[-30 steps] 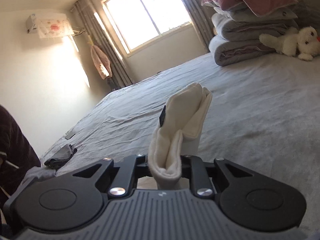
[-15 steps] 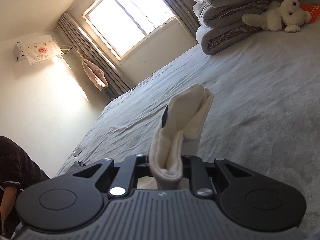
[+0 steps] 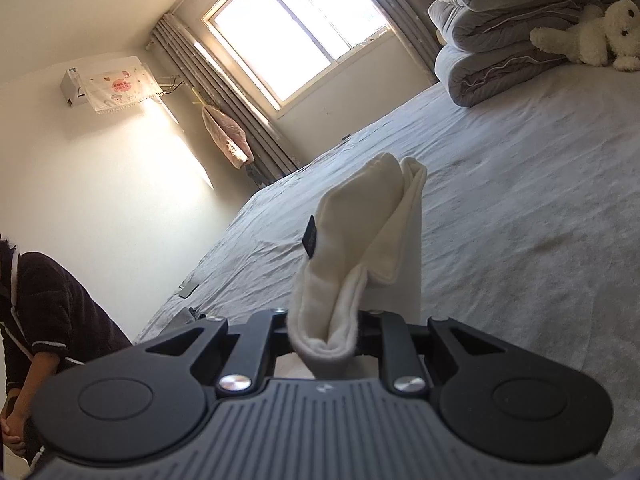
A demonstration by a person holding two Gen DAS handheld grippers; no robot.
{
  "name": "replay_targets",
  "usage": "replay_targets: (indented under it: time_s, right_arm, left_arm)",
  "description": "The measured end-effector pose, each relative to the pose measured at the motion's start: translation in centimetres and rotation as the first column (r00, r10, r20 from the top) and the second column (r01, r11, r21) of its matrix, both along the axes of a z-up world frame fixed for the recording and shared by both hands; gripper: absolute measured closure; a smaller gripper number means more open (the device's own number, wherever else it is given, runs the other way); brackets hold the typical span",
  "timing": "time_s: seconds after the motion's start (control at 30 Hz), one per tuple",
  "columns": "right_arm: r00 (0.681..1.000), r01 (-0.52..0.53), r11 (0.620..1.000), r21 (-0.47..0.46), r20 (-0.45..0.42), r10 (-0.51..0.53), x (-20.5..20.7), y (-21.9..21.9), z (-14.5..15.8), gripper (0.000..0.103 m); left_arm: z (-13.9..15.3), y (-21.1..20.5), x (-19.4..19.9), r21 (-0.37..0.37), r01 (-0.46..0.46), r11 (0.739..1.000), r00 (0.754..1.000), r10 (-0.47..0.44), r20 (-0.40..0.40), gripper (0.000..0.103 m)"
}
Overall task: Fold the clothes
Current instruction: 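Lift the sweatshirt end upward off the bed with the right gripper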
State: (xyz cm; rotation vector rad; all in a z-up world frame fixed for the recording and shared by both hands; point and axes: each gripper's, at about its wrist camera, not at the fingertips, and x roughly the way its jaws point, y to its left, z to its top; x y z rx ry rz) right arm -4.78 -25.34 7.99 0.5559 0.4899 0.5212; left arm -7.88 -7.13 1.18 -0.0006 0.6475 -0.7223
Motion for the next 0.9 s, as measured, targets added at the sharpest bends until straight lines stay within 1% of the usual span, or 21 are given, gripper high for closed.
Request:
replay_targets:
  time_s: [0.17,0.4,0.43,0.57,0.67,0.77,0.8,0.87,0.9]
  right_arm:
    - [1.0,0.021,0.999,-0.027,0.002,-0.021,0.1,-0.3,-0.1,0.084]
    - [1.0,0.021,1.0,-0.02,-0.005,-0.021,0.2,-0.2,-0.3,0.084]
    - [1.0,0.013,1.0,-0.019,-0.003,-0.013,0.1,0.0,-0.2,0.084]
    - [1.0,-0.025,0.999,-0.02,0.006,0.026,-0.1,0.7,0.0,0.084]
    - [0.998,-0.06,0.998,-0.036,0.023,0.061,-0.3,1.5,0.3,0.084]
    - [0.996,-0.082,0.995,-0.065,0.031,0.084,-0.3,2.5,0.4,0.084]
    - [0.996,-0.083,0.994,-0.073,0.034,0.086,-0.3,2.6,0.5,0.084]
    - [0.996,-0.073,0.994,-0.075,0.036,0.076,-0.1,2.5,0.6,0.084]
    - [0.997,-0.067,0.995,-0.073,0.035,0.07,0.0,2.3,0.6,0.084]
  left_arm:
    - [0.0,0.6,0.1,-0.041,0.014,0.999,1.0,-0.015,-0.024,0.003]
    - [-0.2,1.3,0.1,-0.091,0.028,0.995,0.998,-0.033,-0.048,0.003]
    - [-0.4,1.3,0.0,-0.091,0.029,0.995,0.998,-0.033,-0.049,0.002]
    - [-0.8,0.6,0.1,-0.055,0.024,0.998,0.999,-0.026,-0.043,0.001]
    - [-0.8,0.8,0.1,-0.05,0.026,0.998,0.999,-0.028,-0.043,0.001]
    - [-0.3,0.9,0.0,-0.029,0.057,0.998,0.998,-0.058,-0.035,0.001]
    - [0.2,1.3,0.1,-0.037,0.069,0.997,0.997,-0.071,-0.037,0.002]
    - [1.5,3.7,1.0,-0.121,0.074,0.99,0.995,-0.081,-0.051,0.005]
    - [2.2,4.9,1.5,-0.163,0.076,0.984,0.995,-0.086,-0.057,0.005]
